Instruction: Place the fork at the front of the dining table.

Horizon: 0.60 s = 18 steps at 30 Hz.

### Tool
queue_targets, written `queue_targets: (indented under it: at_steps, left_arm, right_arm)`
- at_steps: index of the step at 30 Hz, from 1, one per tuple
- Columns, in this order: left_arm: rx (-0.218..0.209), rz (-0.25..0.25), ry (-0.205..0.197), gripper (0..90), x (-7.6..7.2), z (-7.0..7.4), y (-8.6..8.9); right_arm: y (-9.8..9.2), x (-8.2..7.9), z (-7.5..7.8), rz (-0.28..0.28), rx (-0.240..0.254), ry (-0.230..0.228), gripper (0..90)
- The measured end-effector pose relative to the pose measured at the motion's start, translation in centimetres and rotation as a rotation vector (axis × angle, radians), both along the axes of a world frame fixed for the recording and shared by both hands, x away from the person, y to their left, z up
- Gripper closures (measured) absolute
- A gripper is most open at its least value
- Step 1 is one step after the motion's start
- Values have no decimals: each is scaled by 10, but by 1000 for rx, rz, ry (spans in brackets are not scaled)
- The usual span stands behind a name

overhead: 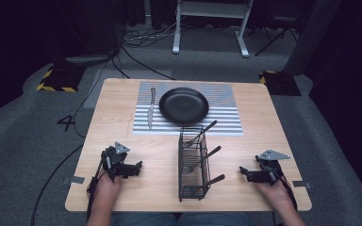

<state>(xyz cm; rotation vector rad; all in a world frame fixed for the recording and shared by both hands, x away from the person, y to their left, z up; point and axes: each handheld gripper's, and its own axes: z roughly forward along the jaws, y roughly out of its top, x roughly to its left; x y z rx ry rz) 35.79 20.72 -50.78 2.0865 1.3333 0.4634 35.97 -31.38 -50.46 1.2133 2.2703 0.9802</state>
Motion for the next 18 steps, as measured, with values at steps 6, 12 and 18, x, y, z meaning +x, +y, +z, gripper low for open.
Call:
queue_targets:
  at_steps: [6, 12, 18]
  left_arm:
    - [0, 4, 1, 0, 0, 0, 0]
    - [2, 7, -1, 1, -1, 0, 0]
    - [-2, 4, -1, 1, 0, 0, 3]
  right_arm:
    - [-4, -7, 5, 15, -7, 10, 382]
    - [-6, -20, 15, 53, 8, 32, 457]
    - [4, -33, 34, 108, 56, 23, 452]
